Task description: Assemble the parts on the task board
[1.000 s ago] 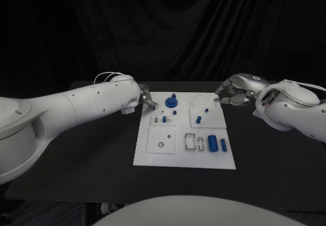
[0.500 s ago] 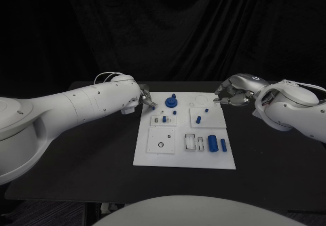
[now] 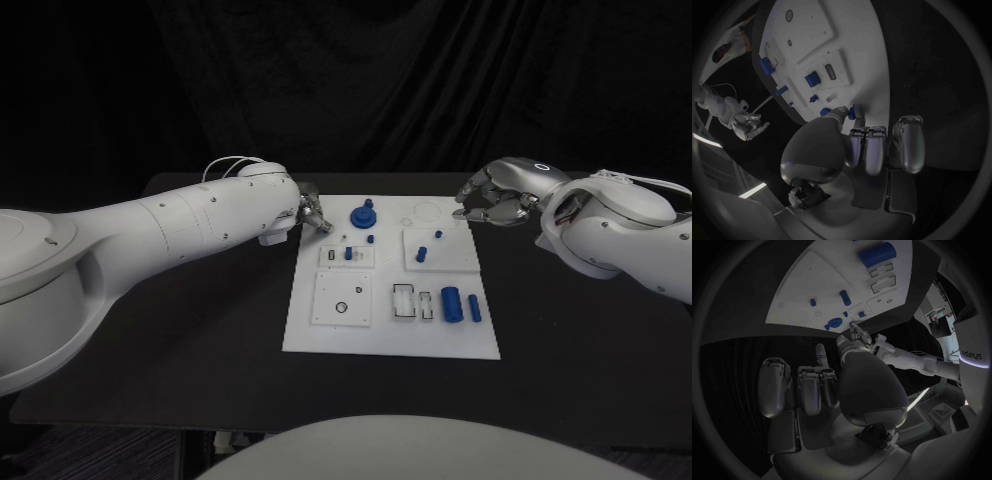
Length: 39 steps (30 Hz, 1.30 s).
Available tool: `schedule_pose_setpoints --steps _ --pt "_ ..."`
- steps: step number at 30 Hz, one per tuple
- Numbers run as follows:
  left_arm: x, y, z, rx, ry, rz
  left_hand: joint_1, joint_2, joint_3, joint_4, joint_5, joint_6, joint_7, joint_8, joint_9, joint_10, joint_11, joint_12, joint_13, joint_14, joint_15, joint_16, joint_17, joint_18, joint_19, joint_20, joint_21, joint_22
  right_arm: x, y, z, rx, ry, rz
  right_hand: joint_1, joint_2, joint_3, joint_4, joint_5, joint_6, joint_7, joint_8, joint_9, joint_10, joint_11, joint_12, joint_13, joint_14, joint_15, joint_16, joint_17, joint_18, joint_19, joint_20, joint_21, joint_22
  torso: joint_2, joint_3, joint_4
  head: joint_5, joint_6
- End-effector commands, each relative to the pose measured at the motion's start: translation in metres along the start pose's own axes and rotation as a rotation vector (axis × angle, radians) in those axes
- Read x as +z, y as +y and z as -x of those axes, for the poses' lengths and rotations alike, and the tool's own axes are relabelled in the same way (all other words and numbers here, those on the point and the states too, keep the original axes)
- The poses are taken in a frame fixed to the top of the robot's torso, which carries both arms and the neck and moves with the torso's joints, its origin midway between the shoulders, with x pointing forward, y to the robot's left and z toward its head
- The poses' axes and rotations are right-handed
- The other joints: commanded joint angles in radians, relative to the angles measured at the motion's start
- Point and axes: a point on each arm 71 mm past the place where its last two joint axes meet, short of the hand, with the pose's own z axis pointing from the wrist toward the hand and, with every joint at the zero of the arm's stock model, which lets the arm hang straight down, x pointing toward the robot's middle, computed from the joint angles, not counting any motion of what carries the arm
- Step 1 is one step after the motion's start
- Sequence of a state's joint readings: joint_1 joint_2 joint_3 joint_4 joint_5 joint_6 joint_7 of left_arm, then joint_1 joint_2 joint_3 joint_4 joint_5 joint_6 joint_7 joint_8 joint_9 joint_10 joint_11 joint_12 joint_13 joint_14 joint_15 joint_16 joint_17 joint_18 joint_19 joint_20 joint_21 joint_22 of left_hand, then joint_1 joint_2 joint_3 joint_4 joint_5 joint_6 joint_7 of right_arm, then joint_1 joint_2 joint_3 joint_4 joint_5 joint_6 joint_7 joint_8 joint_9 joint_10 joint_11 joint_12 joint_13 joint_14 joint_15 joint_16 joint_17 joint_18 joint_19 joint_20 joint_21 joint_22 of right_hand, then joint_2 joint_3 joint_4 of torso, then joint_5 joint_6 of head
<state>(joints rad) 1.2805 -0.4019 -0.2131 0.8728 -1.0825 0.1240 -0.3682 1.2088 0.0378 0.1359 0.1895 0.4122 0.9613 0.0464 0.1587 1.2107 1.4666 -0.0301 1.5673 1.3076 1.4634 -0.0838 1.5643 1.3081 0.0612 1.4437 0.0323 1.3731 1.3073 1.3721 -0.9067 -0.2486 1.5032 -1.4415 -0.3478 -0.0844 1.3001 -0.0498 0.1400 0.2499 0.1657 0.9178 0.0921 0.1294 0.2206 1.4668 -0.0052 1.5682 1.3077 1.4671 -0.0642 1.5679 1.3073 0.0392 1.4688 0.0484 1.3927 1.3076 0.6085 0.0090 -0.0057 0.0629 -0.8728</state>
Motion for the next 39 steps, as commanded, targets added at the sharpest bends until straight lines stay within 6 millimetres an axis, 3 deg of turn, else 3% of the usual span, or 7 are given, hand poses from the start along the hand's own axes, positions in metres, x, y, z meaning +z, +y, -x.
schedule_pose_setpoints --steps 1,10,14,27,39 --pt "0.001 -0.002 -0.002 0.005 0.012 -0.019 0.018 -0.005 0.032 -0.012 0.015 0.005 -0.006 -0.006 -0.004 0.104 -0.001 0.003 0.263 0.107 0.002 0.006 0.263 -0.001 -0.007 -0.001 -0.006 0.111 -0.001 -0.001 -0.001 -0.001 0.007 -0.016 0.006 0.008 0.000 -0.007 0.002 0.009 0.000 -0.001 0.000 0.104 0.006 0.003 0.263 0.104 0.007 0.003 0.263 0.005 0.012 0.006 -0.005 0.206 0.001 -0.0006 -0.0004 0.001 0.000" --pt "0.001 -0.001 -0.002 0.003 0.009 -0.022 -0.003 -0.037 0.169 -0.043 0.069 0.007 -0.005 -0.007 0.002 0.104 -0.001 0.003 0.263 0.107 0.002 0.006 0.263 0.002 -0.013 -0.002 -0.020 0.110 -0.001 -0.003 -0.002 0.020 0.013 -0.025 0.013 0.013 0.004 -0.013 0.003 0.015 -0.001 0.000 0.000 0.104 0.006 0.003 0.263 0.104 0.006 0.003 0.263 0.005 0.011 0.006 -0.007 0.205 0.000 0.0001 0.0017 0.001 0.000" --pt "0.001 -0.002 -0.002 0.001 0.003 -0.030 -0.018 -0.038 0.211 -0.047 0.084 0.007 -0.004 -0.003 0.010 0.104 0.000 0.003 0.263 0.107 0.003 0.006 0.263 0.002 -0.014 -0.001 -0.024 0.110 -0.001 -0.003 -0.002 0.022 0.014 -0.026 0.015 0.015 0.006 -0.015 0.003 0.016 -0.001 0.000 0.000 0.104 0.006 0.003 0.263 0.104 0.006 0.003 0.263 0.005 0.010 0.006 -0.008 0.205 -0.001 -0.0001 0.0023 0.003 0.000" --pt "-0.002 -0.003 -0.004 -0.003 -0.005 -0.057 -0.039 -0.044 0.247 -0.051 0.093 0.011 -0.003 0.005 0.021 0.104 0.001 0.003 0.263 0.107 0.004 0.006 0.263 0.002 -0.014 0.000 -0.027 0.111 -0.002 -0.004 -0.002 0.023 0.020 -0.032 0.019 0.019 0.008 -0.018 0.003 0.017 -0.002 -0.001 0.000 0.104 0.005 0.003 0.263 0.104 0.006 0.003 0.263 0.006 0.008 0.005 -0.012 0.203 -0.002 -0.0007 0.0040 0.001 0.000" --pt "-0.019 -0.002 -0.007 -0.015 -0.024 -0.108 -0.078 -0.057 0.285 -0.049 0.094 0.046 -0.014 0.030 0.040 0.104 -0.007 0.003 0.263 0.107 -0.002 0.006 0.263 0.001 -0.008 -0.004 -0.022 0.118 -0.004 -0.008 -0.002 0.022 0.026 -0.046 0.022 0.021 0.010 -0.021 0.003 0.018 -0.003 -0.002 0.000 0.104 0.005 0.003 0.263 0.104 0.006 0.003 0.263 0.007 0.007 0.005 -0.014 0.203 -0.002 -0.0005 0.0021 0.000 0.000"
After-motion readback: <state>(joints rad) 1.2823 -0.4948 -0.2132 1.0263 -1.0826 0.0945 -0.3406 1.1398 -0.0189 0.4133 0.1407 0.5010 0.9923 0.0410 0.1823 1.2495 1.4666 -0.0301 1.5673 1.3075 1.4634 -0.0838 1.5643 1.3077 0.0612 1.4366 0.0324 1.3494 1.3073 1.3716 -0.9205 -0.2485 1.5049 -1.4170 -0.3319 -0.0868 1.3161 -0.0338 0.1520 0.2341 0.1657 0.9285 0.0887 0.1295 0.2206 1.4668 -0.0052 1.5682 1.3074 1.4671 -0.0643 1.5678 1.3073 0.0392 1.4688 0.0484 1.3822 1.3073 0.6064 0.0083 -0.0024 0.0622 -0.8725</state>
